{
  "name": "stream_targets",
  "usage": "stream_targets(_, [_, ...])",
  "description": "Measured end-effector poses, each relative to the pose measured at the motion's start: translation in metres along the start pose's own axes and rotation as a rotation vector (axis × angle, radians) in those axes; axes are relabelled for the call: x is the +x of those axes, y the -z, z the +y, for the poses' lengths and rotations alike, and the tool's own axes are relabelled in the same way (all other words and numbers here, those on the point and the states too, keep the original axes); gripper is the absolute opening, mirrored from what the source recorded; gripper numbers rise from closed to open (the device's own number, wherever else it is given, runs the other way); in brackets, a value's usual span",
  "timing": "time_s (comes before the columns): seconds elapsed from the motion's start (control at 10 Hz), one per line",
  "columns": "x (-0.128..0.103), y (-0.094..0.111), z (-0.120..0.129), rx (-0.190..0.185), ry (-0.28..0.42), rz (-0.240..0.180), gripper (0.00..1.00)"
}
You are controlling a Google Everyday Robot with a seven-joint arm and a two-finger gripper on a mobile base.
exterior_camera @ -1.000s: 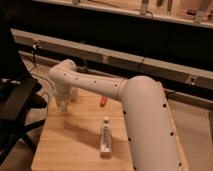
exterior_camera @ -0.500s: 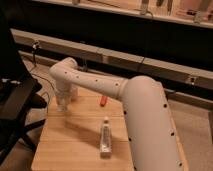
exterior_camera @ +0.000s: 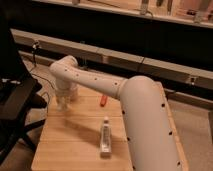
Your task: Place the white sponge in the ceramic bowl
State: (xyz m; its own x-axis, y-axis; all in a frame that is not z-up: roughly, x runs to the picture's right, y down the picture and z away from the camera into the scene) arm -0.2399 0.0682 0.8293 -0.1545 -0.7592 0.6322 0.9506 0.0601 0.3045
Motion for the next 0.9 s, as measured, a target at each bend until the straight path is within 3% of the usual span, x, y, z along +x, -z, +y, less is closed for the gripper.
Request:
stream_targets(0.3, [-0.004,0.006,0.001,0.002,0.003,0.018,0.00])
stream_targets(0.7, [-0.012,0.055,0.001,0.029,-0.009,0.065,0.00])
stream_targets(0.9, [-0.013,0.068,0.012,0.034,-0.030,0.086,0.00])
